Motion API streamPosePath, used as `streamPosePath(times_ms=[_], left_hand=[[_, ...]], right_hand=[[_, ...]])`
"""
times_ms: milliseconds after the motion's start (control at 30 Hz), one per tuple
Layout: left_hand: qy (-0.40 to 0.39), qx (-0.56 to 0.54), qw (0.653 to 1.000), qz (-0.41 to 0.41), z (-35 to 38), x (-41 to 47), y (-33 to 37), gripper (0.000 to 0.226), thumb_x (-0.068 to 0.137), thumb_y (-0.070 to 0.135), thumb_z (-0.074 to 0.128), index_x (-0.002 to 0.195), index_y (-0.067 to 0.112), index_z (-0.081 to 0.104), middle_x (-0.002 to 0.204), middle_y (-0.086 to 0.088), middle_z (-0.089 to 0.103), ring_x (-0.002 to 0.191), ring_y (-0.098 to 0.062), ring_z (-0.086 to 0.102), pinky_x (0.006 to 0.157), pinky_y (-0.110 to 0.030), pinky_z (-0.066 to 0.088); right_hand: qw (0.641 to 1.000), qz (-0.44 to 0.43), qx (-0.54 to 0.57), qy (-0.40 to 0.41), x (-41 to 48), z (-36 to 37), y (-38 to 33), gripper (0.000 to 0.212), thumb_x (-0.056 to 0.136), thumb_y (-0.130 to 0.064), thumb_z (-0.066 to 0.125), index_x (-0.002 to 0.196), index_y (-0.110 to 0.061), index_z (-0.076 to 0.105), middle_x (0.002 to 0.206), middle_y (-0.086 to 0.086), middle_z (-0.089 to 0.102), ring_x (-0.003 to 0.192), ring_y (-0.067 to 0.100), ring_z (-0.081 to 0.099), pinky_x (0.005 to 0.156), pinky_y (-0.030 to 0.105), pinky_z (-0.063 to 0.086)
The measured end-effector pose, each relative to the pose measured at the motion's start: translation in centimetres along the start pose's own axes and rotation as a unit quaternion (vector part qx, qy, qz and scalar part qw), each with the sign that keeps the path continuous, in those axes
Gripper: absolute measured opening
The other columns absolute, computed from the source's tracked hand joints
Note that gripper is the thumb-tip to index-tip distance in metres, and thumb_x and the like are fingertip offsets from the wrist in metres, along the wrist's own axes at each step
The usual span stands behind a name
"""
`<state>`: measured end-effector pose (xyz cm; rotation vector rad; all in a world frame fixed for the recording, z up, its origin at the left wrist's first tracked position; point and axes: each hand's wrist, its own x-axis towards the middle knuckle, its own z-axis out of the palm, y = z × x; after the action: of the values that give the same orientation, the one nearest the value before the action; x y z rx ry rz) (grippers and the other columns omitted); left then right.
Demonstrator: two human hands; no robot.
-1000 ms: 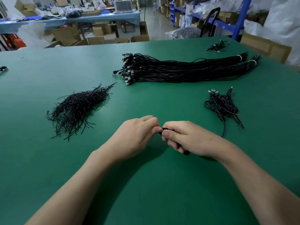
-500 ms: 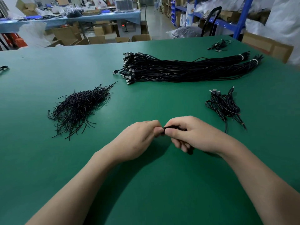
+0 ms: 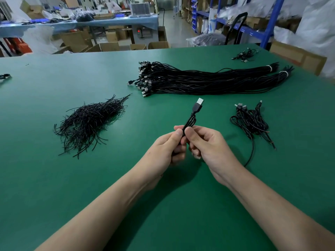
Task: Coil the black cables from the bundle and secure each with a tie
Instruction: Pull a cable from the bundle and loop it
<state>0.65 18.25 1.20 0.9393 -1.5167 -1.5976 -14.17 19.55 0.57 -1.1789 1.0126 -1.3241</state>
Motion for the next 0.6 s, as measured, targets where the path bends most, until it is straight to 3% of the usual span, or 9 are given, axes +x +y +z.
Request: streamPosePath(times_ms=[200,333,433,533,600], left_hand=[[-0.035,-0.044,0.998,-0.014,0.0,0.3,-0.6,0.039,0.109,0.042,0.037,0.079,0.021,0.05,0.067,0.008,0.036,0.055,-0.01,0.036,0.051,-0.015,0.032],[-0.016,0.07,0.997,0.016,-0.2,0.4,-0.9,0.044,0.108,0.047,0.035,0.078,0.023,0.057,0.066,0.006,0.05,0.057,-0.014,0.048,0.052,-0.018,0.037],[0.009,0.173,0.983,0.062,-0.5,0.5,-0.8,0.048,0.11,0.045,0.033,0.08,0.024,0.065,0.068,0.004,0.062,0.062,-0.013,0.057,0.06,-0.022,0.042],[0.038,0.291,0.953,0.077,-1.3,0.4,-0.6,0.053,0.102,0.055,0.036,0.085,0.021,0.073,0.077,-0.006,0.069,0.074,-0.022,0.063,0.077,-0.04,0.052],[0.085,0.343,0.93,0.096,-2.6,0.6,-0.2,0.046,0.098,0.055,0.042,0.086,0.024,0.074,0.079,0.003,0.071,0.074,-0.013,0.064,0.079,-0.038,0.054]], right_hand=[[0.998,-0.062,0.0,0.034,0.1,0.2,0.1,0.035,0.089,-0.029,0.065,0.094,0.005,0.073,0.062,-0.001,0.062,0.049,-0.002,0.054,0.052,0.007,0.042],[0.996,-0.08,-0.026,0.035,0.2,0.0,0.4,0.03,0.098,-0.018,0.061,0.091,0.01,0.069,0.053,-0.004,0.057,0.044,0.0,0.051,0.053,0.007,0.041],[0.994,-0.076,-0.055,0.055,0.3,0.1,0.4,0.027,0.095,-0.027,0.063,0.085,-0.004,0.074,0.052,-0.007,0.049,0.049,0.002,0.046,0.056,0.012,0.039],[0.991,-0.067,-0.067,0.091,0.5,-0.3,0.3,0.023,0.097,-0.028,0.063,0.084,-0.015,0.076,0.052,-0.017,0.051,0.053,0.0,0.045,0.06,0.014,0.04],[0.99,-0.051,-0.077,0.108,0.4,-0.7,0.3,0.024,0.096,-0.033,0.064,0.085,-0.017,0.077,0.055,-0.007,0.047,0.056,0.013,0.04,0.062,0.028,0.038]])
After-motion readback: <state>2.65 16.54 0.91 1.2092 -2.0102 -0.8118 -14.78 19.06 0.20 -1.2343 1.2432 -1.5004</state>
